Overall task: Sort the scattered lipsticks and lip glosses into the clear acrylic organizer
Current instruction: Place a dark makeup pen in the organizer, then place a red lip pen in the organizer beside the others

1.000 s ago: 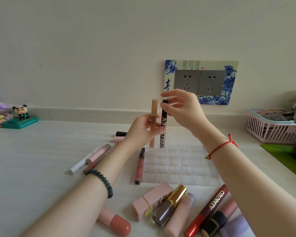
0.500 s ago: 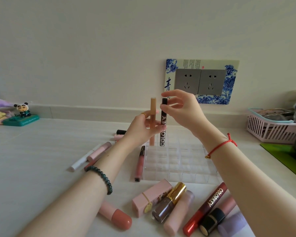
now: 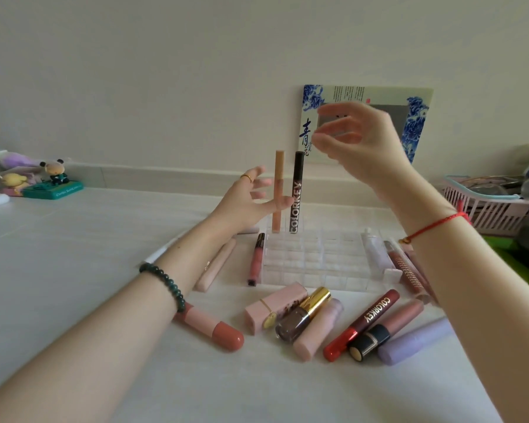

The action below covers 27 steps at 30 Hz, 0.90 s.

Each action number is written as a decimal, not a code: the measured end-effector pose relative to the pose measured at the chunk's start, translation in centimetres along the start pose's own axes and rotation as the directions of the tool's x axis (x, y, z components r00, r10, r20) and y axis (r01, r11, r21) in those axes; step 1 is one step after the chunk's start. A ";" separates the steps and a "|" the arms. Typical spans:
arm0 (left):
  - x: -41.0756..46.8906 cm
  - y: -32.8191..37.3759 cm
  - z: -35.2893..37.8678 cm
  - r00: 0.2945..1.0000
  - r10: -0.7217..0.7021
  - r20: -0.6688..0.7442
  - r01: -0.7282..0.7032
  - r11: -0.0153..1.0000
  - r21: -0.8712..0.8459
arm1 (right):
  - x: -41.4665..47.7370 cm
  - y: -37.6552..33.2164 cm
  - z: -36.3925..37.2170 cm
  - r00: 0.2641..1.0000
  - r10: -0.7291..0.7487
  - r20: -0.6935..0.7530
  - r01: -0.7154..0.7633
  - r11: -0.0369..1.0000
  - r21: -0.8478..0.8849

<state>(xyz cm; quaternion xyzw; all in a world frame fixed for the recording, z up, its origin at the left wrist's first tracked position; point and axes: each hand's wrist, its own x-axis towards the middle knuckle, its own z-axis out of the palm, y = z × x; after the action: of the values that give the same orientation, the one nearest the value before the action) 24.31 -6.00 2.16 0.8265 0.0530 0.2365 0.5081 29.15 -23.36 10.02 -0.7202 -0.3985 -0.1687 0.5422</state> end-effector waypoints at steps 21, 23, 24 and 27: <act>-14.8 3.2 3.9 0.778 0.281 0.562 -0.568 0.698 0.437 | -13.2 2.1 -6.7 0.738 0.236 0.633 0.196 0.822 -0.535; -14.8 3.1 4.1 0.790 0.287 0.542 -0.559 0.700 0.444 | -13.7 2.8 -6.6 0.751 0.244 0.614 0.199 0.802 -0.563; -14.9 3.0 4.2 0.798 0.289 0.529 -0.551 0.706 0.445 | -13.8 3.1 -6.5 0.758 0.243 0.606 0.209 0.789 -0.578; -15.0 2.8 4.3 0.816 0.291 0.499 -0.528 0.727 0.439 | -13.8 3.3 -6.1 0.763 0.242 0.599 0.225 0.770 -0.597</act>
<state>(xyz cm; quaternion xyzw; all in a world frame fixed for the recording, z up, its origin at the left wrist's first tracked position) 12.54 -15.74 -2.05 0.9580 -0.1721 0.1466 0.1763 24.18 -34.67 0.76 -0.8745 -0.4747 -0.0323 0.0942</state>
